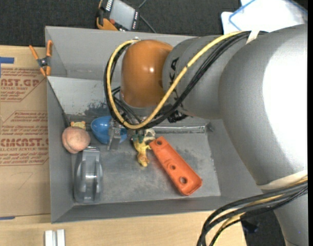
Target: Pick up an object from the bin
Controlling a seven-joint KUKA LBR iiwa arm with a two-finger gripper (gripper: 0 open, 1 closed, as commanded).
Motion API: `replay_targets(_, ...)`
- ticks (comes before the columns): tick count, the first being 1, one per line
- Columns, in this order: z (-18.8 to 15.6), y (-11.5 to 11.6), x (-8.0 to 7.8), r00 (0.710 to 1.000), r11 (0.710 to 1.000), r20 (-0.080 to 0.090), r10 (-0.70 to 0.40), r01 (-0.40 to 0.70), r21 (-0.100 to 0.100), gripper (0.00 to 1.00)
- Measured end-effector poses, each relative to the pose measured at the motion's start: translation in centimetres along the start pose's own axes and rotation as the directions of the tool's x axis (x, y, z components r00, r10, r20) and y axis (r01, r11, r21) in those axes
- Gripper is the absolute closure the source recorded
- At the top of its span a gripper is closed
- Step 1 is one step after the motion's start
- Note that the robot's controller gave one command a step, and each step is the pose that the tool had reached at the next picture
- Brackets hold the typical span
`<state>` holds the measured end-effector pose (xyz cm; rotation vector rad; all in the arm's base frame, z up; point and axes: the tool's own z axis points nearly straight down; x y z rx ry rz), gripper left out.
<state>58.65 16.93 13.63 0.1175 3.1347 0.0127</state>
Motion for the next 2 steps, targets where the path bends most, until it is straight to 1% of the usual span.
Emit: replay_targets(2, -2.6, 0.0, 0.0, 1.0, 1.0, -0.001, 0.0, 0.0, 0.0, 1.0)
